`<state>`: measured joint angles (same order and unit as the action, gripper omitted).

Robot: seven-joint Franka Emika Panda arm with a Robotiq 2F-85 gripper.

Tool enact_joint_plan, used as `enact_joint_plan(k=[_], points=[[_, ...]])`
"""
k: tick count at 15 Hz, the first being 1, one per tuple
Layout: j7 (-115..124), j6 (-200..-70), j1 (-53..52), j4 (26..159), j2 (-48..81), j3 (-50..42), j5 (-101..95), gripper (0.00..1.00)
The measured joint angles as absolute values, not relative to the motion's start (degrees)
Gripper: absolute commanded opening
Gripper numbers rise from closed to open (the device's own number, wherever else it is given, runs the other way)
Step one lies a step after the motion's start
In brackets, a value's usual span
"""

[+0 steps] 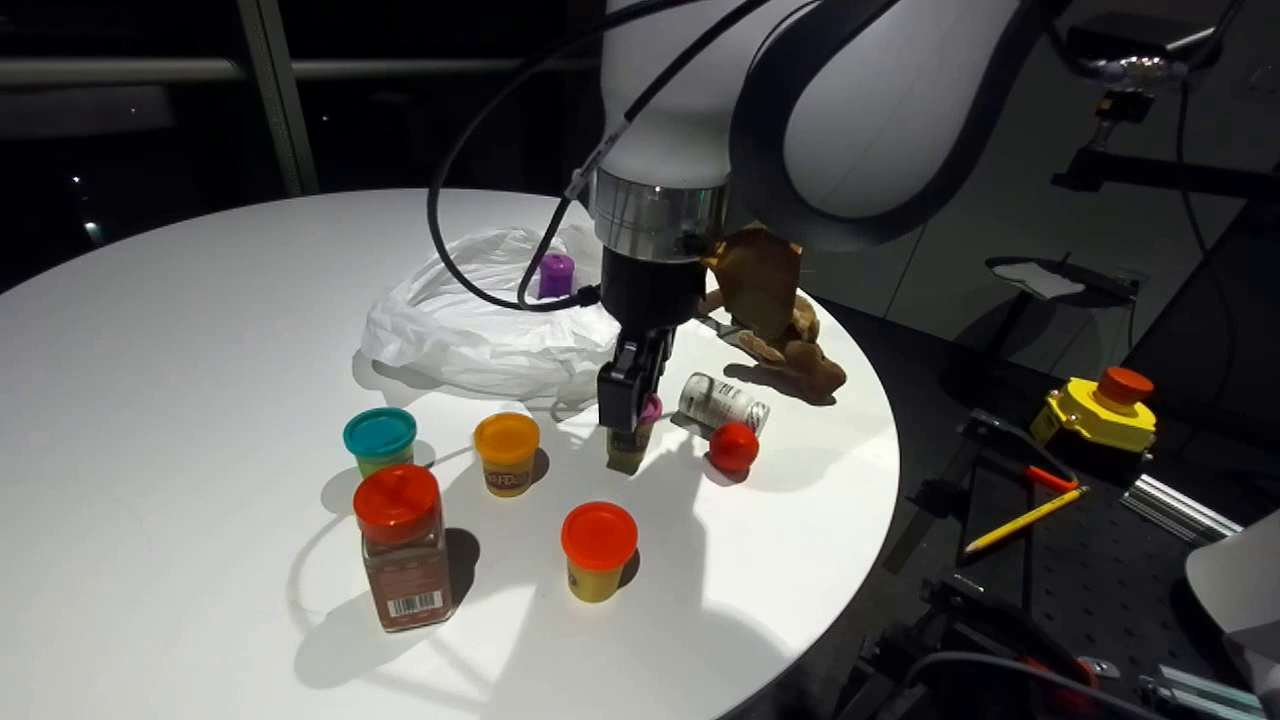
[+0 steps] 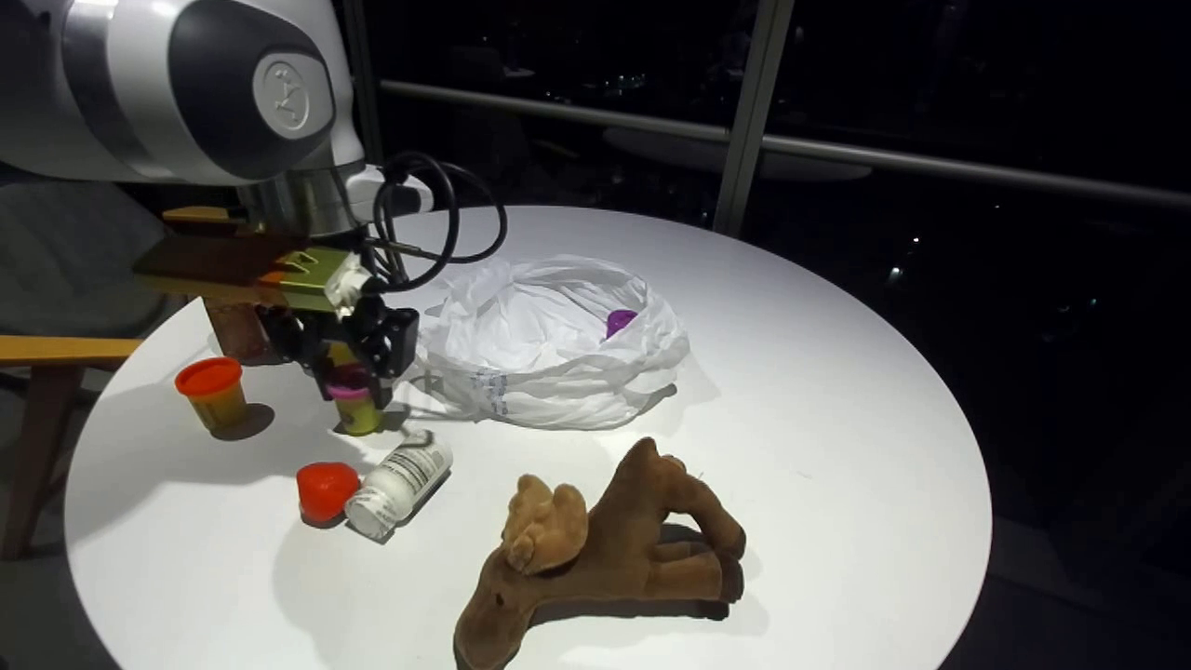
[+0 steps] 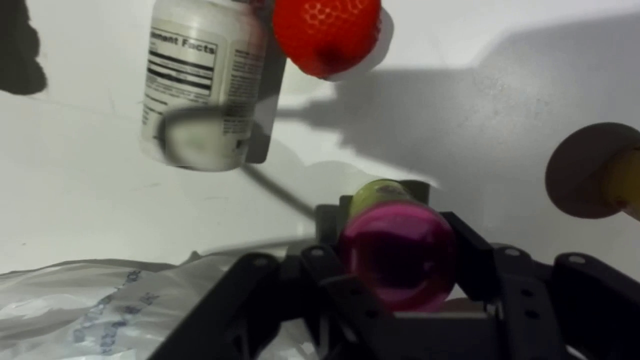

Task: Put the things on the table in the plastic bag

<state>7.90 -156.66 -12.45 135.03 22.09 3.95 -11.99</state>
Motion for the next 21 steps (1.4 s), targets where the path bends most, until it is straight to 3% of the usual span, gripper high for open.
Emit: enact_joint_plan(k=[8, 15, 21], points=[[12.27, -146.09, -12.89, 124.65, 13.84, -0.64, -19.12, 0.27], [16.06, -143.24, -12.36, 110.75, 25.98, -3.47, -22.09, 0.27], [16.39, -144.2, -10.02, 106.89, 35.65, -5.75, -20.97, 0.27]])
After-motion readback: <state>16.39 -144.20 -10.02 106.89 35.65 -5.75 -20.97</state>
